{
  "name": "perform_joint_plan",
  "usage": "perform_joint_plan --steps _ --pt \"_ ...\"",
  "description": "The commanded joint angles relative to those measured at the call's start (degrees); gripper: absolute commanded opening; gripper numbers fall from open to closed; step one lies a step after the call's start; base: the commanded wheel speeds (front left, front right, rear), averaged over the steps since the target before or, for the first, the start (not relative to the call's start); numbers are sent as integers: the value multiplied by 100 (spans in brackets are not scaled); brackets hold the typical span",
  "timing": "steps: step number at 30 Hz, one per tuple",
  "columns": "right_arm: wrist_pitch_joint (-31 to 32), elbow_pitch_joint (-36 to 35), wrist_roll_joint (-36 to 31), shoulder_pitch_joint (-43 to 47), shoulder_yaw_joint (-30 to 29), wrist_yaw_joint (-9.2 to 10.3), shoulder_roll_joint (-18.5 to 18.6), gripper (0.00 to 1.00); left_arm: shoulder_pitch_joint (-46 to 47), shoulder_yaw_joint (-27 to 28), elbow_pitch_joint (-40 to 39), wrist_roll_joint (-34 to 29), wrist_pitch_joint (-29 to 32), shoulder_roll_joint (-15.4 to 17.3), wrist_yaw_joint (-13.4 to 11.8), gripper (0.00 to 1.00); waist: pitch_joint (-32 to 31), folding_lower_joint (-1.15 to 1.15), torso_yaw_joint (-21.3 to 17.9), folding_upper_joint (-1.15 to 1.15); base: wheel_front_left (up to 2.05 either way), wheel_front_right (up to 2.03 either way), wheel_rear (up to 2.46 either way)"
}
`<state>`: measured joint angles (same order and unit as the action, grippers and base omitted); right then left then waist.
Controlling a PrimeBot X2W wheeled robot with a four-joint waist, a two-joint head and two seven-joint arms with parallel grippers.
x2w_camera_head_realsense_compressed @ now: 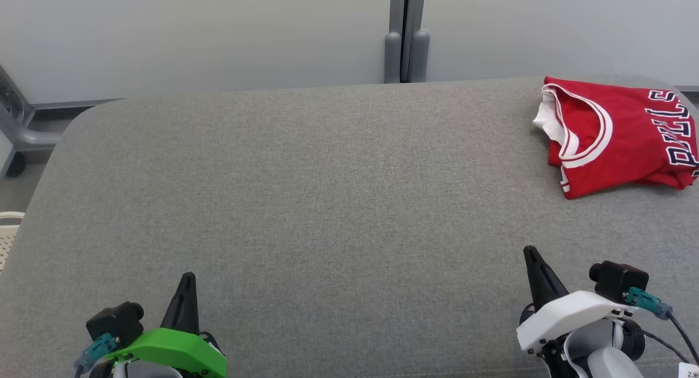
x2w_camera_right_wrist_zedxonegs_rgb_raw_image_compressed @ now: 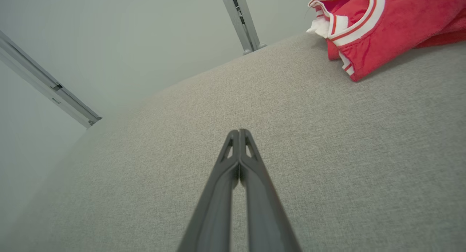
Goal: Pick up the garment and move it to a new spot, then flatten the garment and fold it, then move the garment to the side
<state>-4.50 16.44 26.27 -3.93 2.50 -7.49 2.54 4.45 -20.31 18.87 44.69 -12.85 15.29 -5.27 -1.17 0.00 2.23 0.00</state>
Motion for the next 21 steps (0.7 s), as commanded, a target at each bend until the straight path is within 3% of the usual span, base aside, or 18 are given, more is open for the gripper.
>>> perform_joint_plan --steps 1,21 --pt "49 -88 212 -157 -77 -1 17 0 174 98 -91 172 27 14 52 0 1 0 -2 0 0 0 0" --pt "580 -87 1877 -238 -641 -1 33 0 331 465 -96 1453 287 -318 378 0 21 0 -41 0 0 0 0"
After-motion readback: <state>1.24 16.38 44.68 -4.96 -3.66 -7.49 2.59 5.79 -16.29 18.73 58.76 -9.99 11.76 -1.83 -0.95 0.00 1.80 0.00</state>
